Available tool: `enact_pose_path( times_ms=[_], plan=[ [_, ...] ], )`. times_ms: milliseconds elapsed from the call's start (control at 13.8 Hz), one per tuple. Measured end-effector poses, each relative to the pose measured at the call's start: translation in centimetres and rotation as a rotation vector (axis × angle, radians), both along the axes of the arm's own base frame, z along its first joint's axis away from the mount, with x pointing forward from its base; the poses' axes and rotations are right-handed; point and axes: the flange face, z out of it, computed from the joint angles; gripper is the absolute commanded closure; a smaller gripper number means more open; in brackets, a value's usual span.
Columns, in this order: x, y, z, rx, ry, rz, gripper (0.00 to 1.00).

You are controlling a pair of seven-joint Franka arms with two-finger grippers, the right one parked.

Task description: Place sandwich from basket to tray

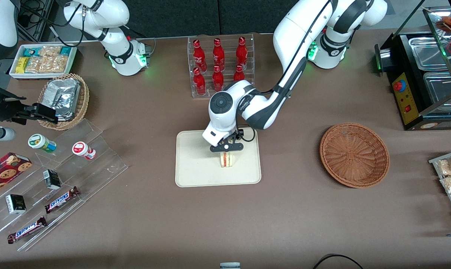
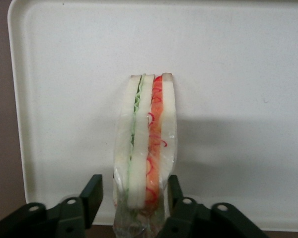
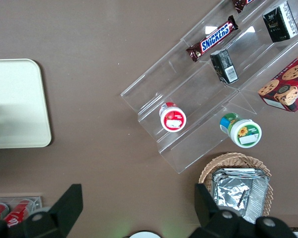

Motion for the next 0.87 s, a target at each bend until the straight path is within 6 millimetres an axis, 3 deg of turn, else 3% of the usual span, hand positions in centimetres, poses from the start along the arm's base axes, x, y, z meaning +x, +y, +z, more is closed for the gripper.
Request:
enact_pose_path(
  times_ms=[145, 289, 434, 579, 868],
  plan=[
    [0.6, 0.2, 0.7, 0.0, -0.006, 0.011, 0.01],
    [1.5, 0.7, 2.9, 0.007, -0.006, 0.032, 0.01],
    [2.7, 1.8, 7.2, 0.024, -0.004, 0.06, 0.01],
    [4.3, 4.3, 12.8, 0.023, -0.021, 0.102, 0.0],
    [7.4, 12.8, 23.6, 0.011, -0.066, 0.224, 0.0]
  ],
)
